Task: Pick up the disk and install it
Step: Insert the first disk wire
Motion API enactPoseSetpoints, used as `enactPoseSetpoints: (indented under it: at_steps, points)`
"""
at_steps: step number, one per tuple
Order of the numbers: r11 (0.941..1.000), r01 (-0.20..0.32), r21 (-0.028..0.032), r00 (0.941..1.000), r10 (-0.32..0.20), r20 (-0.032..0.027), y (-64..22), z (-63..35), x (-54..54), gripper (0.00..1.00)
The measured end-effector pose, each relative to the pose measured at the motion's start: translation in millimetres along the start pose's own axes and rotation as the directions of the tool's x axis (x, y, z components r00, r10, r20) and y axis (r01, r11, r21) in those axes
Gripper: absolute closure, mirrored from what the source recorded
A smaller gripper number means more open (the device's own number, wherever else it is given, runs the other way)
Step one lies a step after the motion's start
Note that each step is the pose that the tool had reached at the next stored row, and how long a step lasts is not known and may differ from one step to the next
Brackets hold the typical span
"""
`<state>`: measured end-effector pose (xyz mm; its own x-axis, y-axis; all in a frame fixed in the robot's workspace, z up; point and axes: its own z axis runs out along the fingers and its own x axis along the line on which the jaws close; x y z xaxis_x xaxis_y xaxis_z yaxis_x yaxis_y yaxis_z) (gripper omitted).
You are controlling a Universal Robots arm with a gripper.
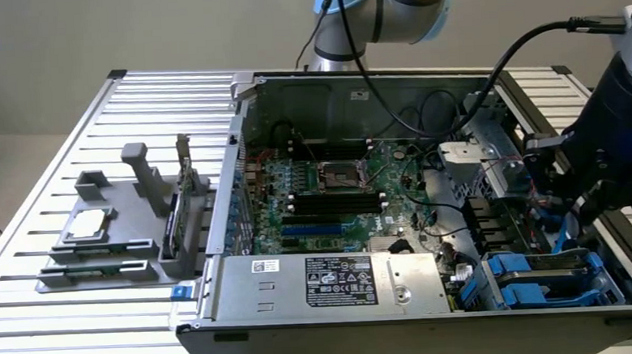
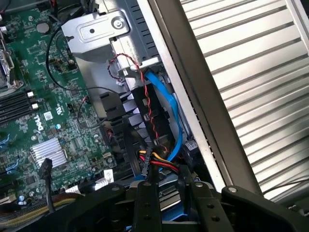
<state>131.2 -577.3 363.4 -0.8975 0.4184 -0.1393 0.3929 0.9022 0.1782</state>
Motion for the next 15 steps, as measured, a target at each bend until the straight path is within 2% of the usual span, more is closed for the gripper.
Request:
enactPoseSetpoints:
  at_steps: [4, 7, 11, 15]
  points:
    - [0.9982, -0.059, 0.0079, 0.9982, 0.059, 0.0108, -0.1, 0.1, 0.0, 0.69]
    - [0.9956, -0.093, 0.0128, 0.9956, 0.093, 0.0164, -0.1, 0.1, 0.0, 0.69]
    - [0.9929, -0.118, 0.0183, 0.993, 0.117, 0.0176, -1.1, -0.2, -0.4, 0.69]
    - [0.9912, -0.131, 0.0224, 0.9913, 0.13, 0.016, -3.2, -1.3, -1.3, 0.69]
